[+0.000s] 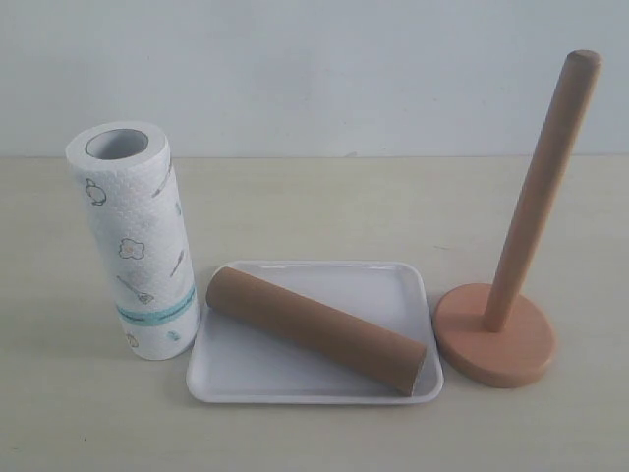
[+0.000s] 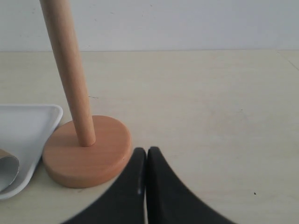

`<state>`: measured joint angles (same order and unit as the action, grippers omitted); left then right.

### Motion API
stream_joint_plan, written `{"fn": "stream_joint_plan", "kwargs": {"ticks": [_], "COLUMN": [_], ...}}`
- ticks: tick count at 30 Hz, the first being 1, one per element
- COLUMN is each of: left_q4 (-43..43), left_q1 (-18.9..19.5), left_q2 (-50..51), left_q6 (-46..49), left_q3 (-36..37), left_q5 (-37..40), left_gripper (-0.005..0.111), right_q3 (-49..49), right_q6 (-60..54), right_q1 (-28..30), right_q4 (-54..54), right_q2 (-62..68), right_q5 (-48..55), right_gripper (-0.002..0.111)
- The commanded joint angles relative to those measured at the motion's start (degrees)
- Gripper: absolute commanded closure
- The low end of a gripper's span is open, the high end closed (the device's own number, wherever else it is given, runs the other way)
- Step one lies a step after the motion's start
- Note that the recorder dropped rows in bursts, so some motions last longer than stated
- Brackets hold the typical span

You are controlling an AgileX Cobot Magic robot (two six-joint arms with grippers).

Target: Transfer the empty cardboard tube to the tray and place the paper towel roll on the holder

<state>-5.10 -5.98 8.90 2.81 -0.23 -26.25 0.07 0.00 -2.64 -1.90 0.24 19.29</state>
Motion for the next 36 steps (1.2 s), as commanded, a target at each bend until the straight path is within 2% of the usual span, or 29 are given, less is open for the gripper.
{"fn": "stream_joint_plan", "kwargs": {"ticks": [1, 5, 10, 13, 17, 20, 22, 24, 27, 29, 31, 36], "left_q4": [0.01, 0.01, 0.18, 7.60, 23.87, 27.55, 27.66, 27.66, 27.45, 27.17, 28.02, 30.17], "left_q1": [0.23, 0.23, 0.23, 0.23, 0.23, 0.23, 0.23, 0.23, 0.23, 0.23, 0.23, 0.23], "left_q2": [0.31, 1.51, 11.26, 21.05, 34.67, 43.24, 47.36, 51.28, 54.79, 55.88, 56.03, 56.13], "left_q6": [-0.54, -1.96, -2.21, -7.12, -9.10, -16.00, -20.90, -24.47, -25.52, -25.52, -25.52, -26.64], "left_q3": [0.23, 0.23, 0.23, 0.23, -0.30, -1.92, -2.36, -2.36, -2.36, -2.60, -2.81, -3.78], "left_q5": [-2.28, -1.40, 0.45, -3.92, -16.16, -19.35, -20.11, -21.23, -23.63, -26.42, -27.82, -28.75], "left_gripper": [0.103, 0.103, 0.103, 0.103, 0.103, 0.100, 0.091, 0.071, 0.029, 0.008, -0.002, -0.003], "right_q3": [-0.07, -0.07, -0.07, -0.07, -0.07, -0.07, -0.07, -0.07, -0.07, -0.07, -0.07, -0.07], "right_q6": [0.00, 0.00, 0.00, 0.00, 0.00, 0.00, 0.00, 0.00, 0.00, 0.00, 0.00, 0.00], "right_q1": [0.33, 0.33, 0.33, 0.33, 0.33, 0.33, 0.33, 0.33, 0.33, 0.33, 0.33, 0.33], "right_q4": [-0.06, -0.06, -0.06, -0.06, -0.06, -0.06, -0.06, -0.06, -0.06, -0.06, -0.06, -0.06], "right_q2": [-0.24, -0.24, -0.24, -0.24, -0.24, -0.24, -0.24, -0.24, -0.24, -0.24, -0.24, -0.24], "right_q5": [-0.14, -0.14, -0.14, -0.14, -0.14, -0.14, -0.14, -0.14, -0.14, -0.14, -0.14, -0.14], "right_gripper": [0.108, 0.108, 0.108, 0.108, 0.108, 0.108, 0.108, 0.108, 0.108, 0.108, 0.108, 0.108]}}
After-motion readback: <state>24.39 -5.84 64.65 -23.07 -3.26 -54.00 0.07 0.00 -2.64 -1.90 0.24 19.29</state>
